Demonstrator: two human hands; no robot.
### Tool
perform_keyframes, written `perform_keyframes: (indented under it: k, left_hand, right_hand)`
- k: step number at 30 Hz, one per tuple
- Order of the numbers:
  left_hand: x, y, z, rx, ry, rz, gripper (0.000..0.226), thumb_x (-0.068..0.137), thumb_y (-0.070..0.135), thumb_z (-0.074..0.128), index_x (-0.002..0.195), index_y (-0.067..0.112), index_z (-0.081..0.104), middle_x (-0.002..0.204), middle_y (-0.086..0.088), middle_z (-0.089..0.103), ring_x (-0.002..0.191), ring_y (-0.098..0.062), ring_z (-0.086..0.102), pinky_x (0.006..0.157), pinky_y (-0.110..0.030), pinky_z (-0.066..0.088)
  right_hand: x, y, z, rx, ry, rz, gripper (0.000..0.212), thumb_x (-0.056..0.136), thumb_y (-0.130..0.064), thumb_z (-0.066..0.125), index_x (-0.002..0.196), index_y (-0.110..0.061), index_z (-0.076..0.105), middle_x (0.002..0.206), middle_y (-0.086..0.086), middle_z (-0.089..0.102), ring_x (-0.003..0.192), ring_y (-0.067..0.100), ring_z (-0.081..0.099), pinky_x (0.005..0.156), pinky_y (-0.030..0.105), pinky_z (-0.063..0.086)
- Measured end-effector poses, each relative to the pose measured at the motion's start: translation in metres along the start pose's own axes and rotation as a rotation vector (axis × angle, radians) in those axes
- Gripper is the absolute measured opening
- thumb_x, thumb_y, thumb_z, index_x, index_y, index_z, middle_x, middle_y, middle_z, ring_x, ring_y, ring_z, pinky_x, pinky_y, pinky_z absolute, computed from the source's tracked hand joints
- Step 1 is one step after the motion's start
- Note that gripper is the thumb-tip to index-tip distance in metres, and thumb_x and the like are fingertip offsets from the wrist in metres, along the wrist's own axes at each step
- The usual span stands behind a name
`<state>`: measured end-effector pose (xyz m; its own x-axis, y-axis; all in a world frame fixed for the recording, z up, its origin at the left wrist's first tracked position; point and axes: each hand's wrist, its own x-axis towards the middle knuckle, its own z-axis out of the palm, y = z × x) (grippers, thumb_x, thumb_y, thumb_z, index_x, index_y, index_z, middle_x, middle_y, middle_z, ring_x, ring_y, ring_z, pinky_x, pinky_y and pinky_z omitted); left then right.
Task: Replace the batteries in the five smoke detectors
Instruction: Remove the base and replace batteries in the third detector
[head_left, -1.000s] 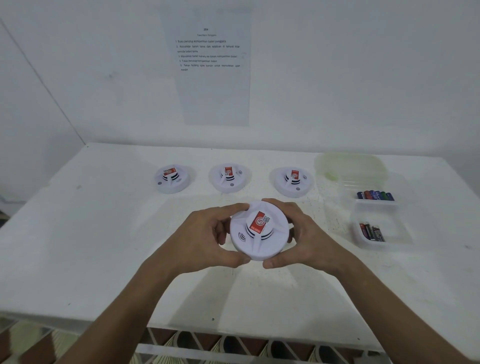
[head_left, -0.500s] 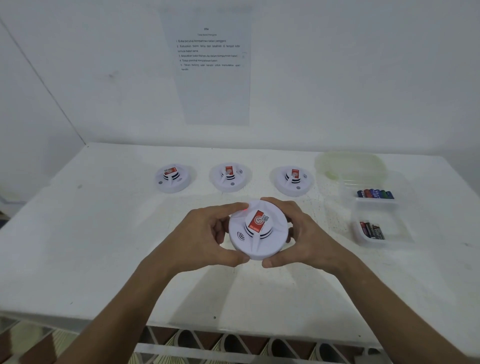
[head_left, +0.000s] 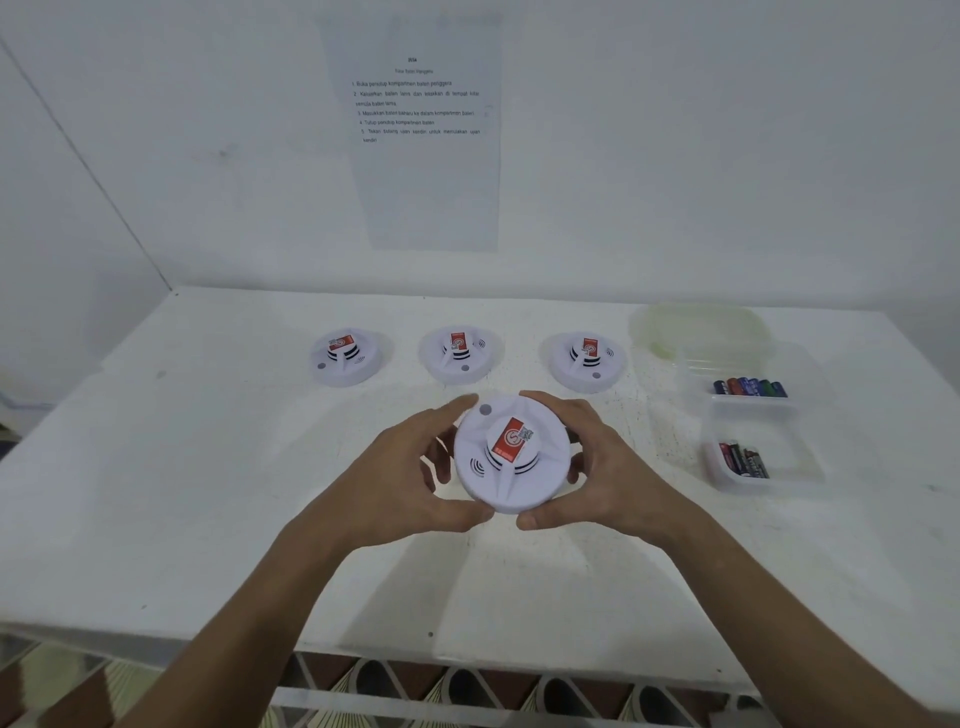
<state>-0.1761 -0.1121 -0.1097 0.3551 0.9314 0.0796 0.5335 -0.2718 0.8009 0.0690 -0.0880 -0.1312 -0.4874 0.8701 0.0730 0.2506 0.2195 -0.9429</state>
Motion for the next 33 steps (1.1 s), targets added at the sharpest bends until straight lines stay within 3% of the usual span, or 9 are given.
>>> perform_keyframes:
  k: [5,12,17,23,26,29,31,33]
  left_hand:
    - [-0.001,-0.002,0.000,0.006,-0.011,-0.006,0.086,0.060,0.050,0.086,0.135,0.054,0.043,0.103,0.011,0.061,0.074,-0.009,0.055,0.066,-0.023,0.054]
    - [-0.003,-0.008,-0.003,0.008,-0.004,-0.016,0.087,0.061,0.049,0.087,0.136,0.053,0.044,0.105,0.011,0.063,0.073,-0.010,0.053,0.067,-0.026,0.055]
    - [-0.004,-0.010,-0.007,-0.005,-0.006,-0.029,0.088,0.060,0.042,0.091,0.134,0.055,0.045,0.105,0.011,0.063,0.071,-0.009,0.052,0.066,-0.030,0.056]
    - [-0.002,-0.011,-0.012,0.008,-0.015,-0.037,0.087,0.062,0.040,0.091,0.136,0.050,0.046,0.103,0.012,0.063,0.071,-0.009,0.052,0.067,-0.031,0.056]
    - [-0.001,-0.011,-0.014,0.008,-0.023,-0.039,0.087,0.062,0.039,0.091,0.136,0.050,0.046,0.103,0.013,0.063,0.071,-0.008,0.052,0.068,-0.029,0.056]
    - [0.000,-0.014,-0.016,0.010,-0.032,-0.032,0.087,0.063,0.039,0.090,0.136,0.051,0.045,0.102,0.014,0.063,0.070,-0.008,0.051,0.067,-0.027,0.055]
    - [0.000,-0.015,-0.017,0.007,-0.040,-0.027,0.087,0.063,0.039,0.090,0.136,0.052,0.045,0.103,0.013,0.063,0.070,-0.009,0.051,0.067,-0.026,0.055]
    - [0.000,-0.017,-0.018,0.015,-0.045,-0.033,0.088,0.063,0.040,0.090,0.137,0.053,0.044,0.104,0.013,0.064,0.070,-0.010,0.052,0.067,-0.026,0.055]
  right_hand:
    - [0.000,0.002,0.007,-0.001,0.015,-0.020,0.100,0.056,-0.019,0.099,0.135,-0.050,0.047,0.132,-0.022,0.052,0.116,0.001,0.051,0.080,0.009,0.046]
    - [0.004,0.001,0.010,0.005,-0.009,-0.013,0.100,0.056,-0.020,0.099,0.132,-0.058,0.046,0.135,-0.014,0.051,0.109,-0.004,0.053,0.075,0.010,0.048]
    - [0.006,0.001,0.013,0.026,-0.019,-0.012,0.100,0.058,-0.018,0.098,0.138,-0.046,0.046,0.136,-0.008,0.055,0.110,0.002,0.056,0.074,0.012,0.048]
    - [0.009,-0.002,0.015,0.028,-0.048,-0.009,0.097,0.063,-0.015,0.096,0.143,-0.033,0.045,0.137,-0.009,0.057,0.124,0.015,0.056,0.088,0.025,0.054]
    - [0.010,-0.005,0.015,0.033,-0.050,-0.003,0.097,0.064,-0.014,0.095,0.145,-0.030,0.043,0.139,-0.007,0.055,0.127,0.019,0.055,0.095,0.040,0.056]
    - [0.011,-0.006,0.017,0.032,-0.052,0.002,0.096,0.065,-0.016,0.094,0.144,-0.031,0.043,0.138,-0.007,0.055,0.123,0.022,0.057,0.090,0.053,0.056]
    - [0.011,-0.005,0.019,0.040,-0.054,0.001,0.095,0.066,-0.016,0.093,0.145,-0.031,0.042,0.140,-0.003,0.053,0.123,0.023,0.057,0.087,0.052,0.057]
    - [0.012,-0.004,0.021,0.069,-0.062,-0.001,0.095,0.067,-0.011,0.093,0.146,-0.028,0.042,0.141,-0.002,0.053,0.127,0.020,0.055,0.090,0.042,0.059]
